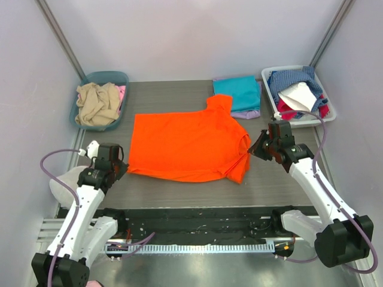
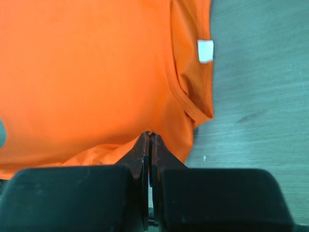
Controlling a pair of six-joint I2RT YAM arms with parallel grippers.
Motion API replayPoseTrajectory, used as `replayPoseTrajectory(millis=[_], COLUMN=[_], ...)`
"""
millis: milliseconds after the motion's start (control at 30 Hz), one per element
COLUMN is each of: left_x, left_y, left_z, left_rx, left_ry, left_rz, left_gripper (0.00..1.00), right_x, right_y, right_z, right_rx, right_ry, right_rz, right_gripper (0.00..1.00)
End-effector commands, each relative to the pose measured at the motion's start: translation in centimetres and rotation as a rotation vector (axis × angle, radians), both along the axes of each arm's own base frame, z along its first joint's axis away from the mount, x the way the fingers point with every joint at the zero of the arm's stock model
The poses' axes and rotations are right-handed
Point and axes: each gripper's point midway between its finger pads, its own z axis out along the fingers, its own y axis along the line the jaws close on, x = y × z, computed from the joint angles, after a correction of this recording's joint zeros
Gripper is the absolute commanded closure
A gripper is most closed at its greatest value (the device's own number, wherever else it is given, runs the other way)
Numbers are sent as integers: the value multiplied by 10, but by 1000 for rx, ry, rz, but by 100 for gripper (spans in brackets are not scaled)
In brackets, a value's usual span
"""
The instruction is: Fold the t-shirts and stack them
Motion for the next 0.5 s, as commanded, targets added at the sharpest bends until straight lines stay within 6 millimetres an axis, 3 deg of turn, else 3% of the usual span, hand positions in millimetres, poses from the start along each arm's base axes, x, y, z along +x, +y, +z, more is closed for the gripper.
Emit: replayPoseTrajectory(millis=[0,33,100,133,200,233,300,333,400,433,467], left_x=[41,54,74,87,104,110,113,113,106,98,91], left_y=[-3,-7,-14,-18,-25,-28,-39,-42,-50,-55,-57], left_z=[47,71,94,131,159,201,233,268,293,317,324], left_rx=[49,51,77,84,103,100,90,86,74,60,52], left_ry=[-161,-220,-251,-325,-366,-452,-500,-570,-616,-675,-688], left_rz=[-74,-102,-176,-196,-256,-271,-337,-355,-400,-428,-446], left_gripper=[100,100,100,100,100,100,100,100,100,100,100], right_x=[43,54,70,78,88,88,87,80,70,59,50], right_y=[1,1,2,3,4,3,9,10,17,19,25], right_z=[71,103,134,178,213,254,285,317,338,359,365], right_rx=[-28,-30,-61,-56,-68,-68,-57,-49,-25,-9,13], right_ry=[-229,-305,-374,-472,-543,-634,-695,-766,-801,-848,-858], right_rz=[13,15,40,42,52,56,89,102,157,175,218], right_gripper=[99,99,99,99,99,99,99,99,99,99,99])
